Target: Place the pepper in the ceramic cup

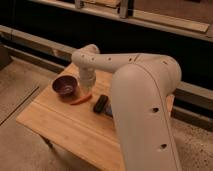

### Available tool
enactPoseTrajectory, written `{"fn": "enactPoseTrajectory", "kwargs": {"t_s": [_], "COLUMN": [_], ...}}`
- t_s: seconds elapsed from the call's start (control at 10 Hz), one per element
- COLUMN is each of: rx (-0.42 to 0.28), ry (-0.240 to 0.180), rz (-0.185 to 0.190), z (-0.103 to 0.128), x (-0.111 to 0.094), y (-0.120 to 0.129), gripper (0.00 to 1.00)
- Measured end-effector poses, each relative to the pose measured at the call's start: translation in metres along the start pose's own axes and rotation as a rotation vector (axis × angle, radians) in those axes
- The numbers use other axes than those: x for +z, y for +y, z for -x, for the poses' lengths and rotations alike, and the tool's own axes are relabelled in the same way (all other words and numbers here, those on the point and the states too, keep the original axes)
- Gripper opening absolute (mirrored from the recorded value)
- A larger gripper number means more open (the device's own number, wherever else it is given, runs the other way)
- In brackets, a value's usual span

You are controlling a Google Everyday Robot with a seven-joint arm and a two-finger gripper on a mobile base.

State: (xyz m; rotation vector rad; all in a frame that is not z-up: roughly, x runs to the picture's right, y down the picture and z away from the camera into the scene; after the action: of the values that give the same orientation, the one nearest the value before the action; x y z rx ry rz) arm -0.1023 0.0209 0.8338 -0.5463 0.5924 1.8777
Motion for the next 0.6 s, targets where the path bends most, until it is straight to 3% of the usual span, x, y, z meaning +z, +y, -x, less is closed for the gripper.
{"fn": "enactPoseTrajectory", "kwargs": {"t_s": [0.1,0.3,0.6], "rx": [0.005,0.013,0.003], "ry": [0.003,0.017,0.026], "rz": [0.0,-0.007,-0.014], "z": [0.0,-0.002,-0.002], "x": [0.002,0.009,0.015], "y": [-0.001,-0.004,-0.001], "gripper": [0.16,0.33,0.41]}}
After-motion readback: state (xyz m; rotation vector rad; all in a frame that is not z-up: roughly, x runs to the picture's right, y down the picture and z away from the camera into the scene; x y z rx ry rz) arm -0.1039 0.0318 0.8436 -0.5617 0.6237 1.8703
